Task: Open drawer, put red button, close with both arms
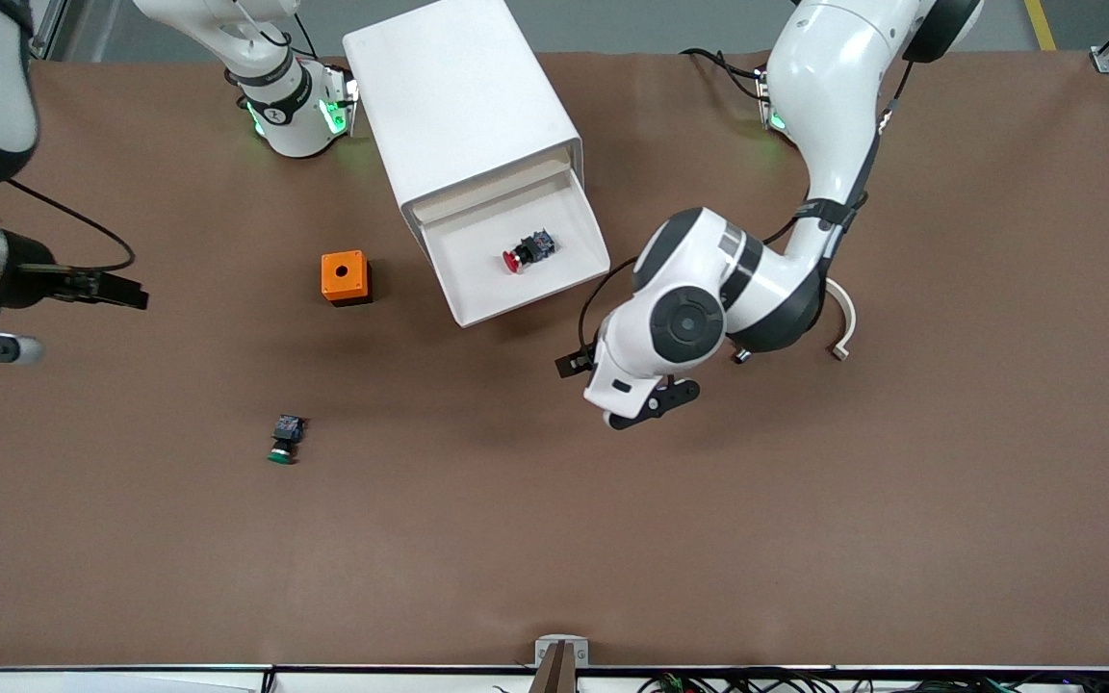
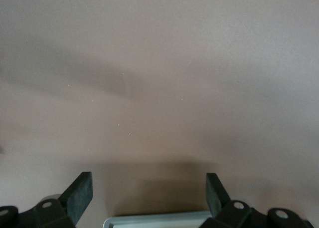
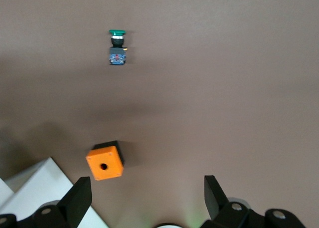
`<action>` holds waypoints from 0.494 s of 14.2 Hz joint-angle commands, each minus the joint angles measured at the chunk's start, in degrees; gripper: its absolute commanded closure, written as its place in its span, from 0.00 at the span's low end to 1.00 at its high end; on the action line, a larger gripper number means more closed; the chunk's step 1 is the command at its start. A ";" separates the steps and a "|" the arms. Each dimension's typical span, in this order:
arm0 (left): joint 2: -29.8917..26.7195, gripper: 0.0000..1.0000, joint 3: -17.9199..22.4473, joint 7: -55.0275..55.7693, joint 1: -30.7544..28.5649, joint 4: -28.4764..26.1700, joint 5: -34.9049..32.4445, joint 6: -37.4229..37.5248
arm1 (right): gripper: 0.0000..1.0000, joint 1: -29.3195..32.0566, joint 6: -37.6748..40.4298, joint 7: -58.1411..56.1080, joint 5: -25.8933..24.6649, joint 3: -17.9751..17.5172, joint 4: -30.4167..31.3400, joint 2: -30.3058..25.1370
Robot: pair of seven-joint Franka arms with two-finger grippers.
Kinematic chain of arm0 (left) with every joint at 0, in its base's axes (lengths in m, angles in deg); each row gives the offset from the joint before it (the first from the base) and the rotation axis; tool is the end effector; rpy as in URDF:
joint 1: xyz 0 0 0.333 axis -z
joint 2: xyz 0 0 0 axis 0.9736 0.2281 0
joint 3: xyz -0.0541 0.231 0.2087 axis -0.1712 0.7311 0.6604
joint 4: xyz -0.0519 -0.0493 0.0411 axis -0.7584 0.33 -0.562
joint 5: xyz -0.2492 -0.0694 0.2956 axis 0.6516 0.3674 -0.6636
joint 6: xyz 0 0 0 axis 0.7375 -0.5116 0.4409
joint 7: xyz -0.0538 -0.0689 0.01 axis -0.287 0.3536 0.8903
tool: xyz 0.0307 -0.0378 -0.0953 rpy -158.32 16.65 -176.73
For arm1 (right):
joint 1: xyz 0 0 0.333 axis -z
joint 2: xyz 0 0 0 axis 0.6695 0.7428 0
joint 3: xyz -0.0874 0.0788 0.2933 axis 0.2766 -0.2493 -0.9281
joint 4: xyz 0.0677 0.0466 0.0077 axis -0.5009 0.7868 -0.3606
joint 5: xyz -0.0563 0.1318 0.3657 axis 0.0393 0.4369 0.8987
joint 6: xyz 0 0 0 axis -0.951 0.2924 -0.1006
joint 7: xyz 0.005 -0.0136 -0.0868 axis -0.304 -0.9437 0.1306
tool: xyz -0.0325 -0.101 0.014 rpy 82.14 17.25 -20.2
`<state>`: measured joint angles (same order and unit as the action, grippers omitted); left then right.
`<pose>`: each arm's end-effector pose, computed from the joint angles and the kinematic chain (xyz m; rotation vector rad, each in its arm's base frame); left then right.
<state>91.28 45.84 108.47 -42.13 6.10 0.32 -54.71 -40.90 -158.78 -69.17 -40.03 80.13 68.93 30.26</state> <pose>0.5841 -0.4564 0.3420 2.9641 0.5796 -0.3762 0.5816 -0.0511 0.5354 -3.0859 0.0915 0.3181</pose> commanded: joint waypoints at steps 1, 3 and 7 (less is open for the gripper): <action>-1.30 0.00 0.68 4.07 3.01 -3.71 -4.20 -3.86 | 0.00 4.23 0.96 -7.79 -0.69 -0.78 -1.40 0.03; -2.27 0.00 0.68 4.61 4.07 -6.16 -4.30 -6.23 | 0.00 4.24 1.05 -7.45 -3.14 -0.95 -1.92 -0.05; -3.50 0.00 0.60 6.79 6.53 -10.13 -4.30 -8.26 | 0.00 2.57 3.16 0.81 -4.73 -1.30 -5.51 0.12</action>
<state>90.74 45.83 113.04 -36.95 0.33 -2.82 -61.47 -37.71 -157.28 -70.99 -43.42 79.32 66.40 30.26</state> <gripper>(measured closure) 0.000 0.000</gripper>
